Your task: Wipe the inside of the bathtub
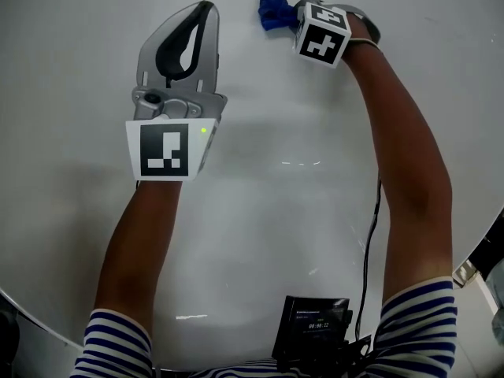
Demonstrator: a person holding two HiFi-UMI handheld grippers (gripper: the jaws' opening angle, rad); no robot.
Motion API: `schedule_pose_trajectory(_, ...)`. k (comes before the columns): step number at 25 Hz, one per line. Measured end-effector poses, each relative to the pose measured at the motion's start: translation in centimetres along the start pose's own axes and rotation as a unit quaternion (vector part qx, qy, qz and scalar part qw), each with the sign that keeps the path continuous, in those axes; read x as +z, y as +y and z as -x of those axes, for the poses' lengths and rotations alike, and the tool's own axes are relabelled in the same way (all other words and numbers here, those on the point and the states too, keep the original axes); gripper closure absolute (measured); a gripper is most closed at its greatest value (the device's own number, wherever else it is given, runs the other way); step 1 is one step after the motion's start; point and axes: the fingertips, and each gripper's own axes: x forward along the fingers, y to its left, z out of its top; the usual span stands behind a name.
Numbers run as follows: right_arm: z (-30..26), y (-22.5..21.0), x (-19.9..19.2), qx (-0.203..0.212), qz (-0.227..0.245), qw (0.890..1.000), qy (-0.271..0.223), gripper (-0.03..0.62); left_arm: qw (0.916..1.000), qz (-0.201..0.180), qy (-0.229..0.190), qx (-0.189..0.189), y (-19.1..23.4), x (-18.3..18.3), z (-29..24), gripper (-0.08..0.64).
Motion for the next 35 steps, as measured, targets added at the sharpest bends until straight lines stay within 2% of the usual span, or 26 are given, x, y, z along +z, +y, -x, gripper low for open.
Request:
schedule_pose_trajectory(4, -0.1, 0.9, 0.2, 0.008, 0.006, 1.0, 0.004, 0.546, 0.9999, 0.007, 0.012, 0.003, 0.0, -1.1, 0.4, 0.558)
schedule_pose_trajectory(12, 0.8, 5.9, 1.0, 0.044, 0.011, 0.999, 0.0, 0.548, 1.0, 0.007, -0.004, -0.006, -0.8, 2.2, 0.3, 0.558)
schedule_pose_trajectory(17, 1.5, 11.3, 1.4, 0.074, 0.006, 0.997, -0.009, 0.547, 0.9998, 0.012, -0.01, -0.01, -1.5, 4.4, 0.8, 0.558)
schedule_pose_trajectory(26, 3.5, 22.9, 2.6, 0.153, 0.02, 0.988, -0.007, 0.546, 0.9994, 0.008, -0.027, -0.022, -2.1, 10.2, 2.3, 0.558)
schedule_pose_trajectory(35, 4.4, 32.2, 3.2, 0.243, 0.056, 0.968, 0.002, 0.548, 0.9992, 0.007, -0.029, -0.025, -2.5, 12.2, 2.7, 0.558)
